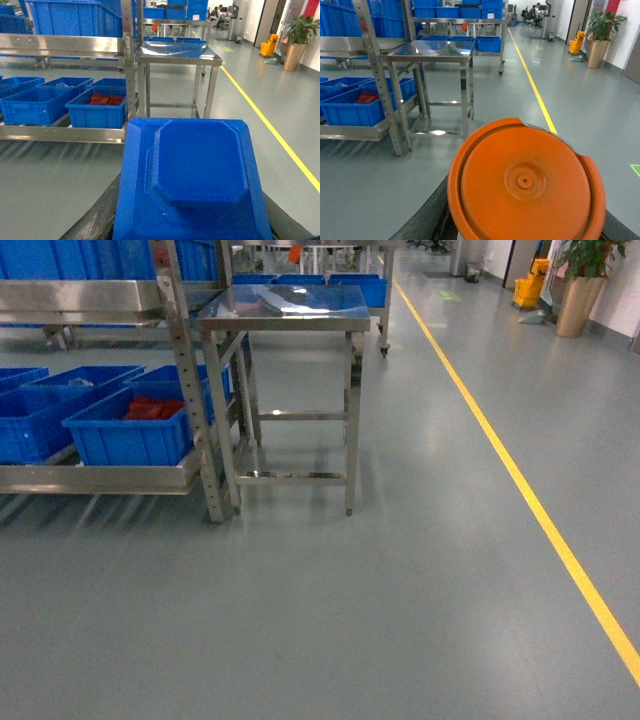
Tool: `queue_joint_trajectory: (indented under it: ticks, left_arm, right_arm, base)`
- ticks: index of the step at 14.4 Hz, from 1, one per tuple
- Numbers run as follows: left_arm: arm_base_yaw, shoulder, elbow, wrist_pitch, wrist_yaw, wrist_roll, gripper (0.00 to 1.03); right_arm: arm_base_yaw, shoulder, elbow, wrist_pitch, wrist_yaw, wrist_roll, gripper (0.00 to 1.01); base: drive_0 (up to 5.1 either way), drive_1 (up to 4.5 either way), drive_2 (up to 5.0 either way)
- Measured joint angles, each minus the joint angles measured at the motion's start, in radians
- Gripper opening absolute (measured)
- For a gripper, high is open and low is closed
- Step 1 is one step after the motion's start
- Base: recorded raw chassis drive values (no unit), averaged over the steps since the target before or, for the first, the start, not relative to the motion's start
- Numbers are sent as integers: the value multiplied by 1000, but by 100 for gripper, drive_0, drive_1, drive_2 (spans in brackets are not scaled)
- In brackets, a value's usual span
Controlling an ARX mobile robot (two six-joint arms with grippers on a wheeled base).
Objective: Sort blue parts and orange caps into right shelf containers
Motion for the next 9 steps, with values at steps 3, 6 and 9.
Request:
queue_joint_trajectory:
  ticks: [3,6,9]
  left_arm:
    - [0,0,0,0,0,0,43]
    - [0,0,0,-1,-1,0,43]
    - [0,0,0,0,0,0,43]
  right_arm:
    - [0,0,0,0,0,0,45]
    - [0,0,0,0,0,0,45]
    - [0,0,0,0,0,0,45]
  base:
    - [5,437,-426]
    - [7,439,-424]
    - [7,439,-424]
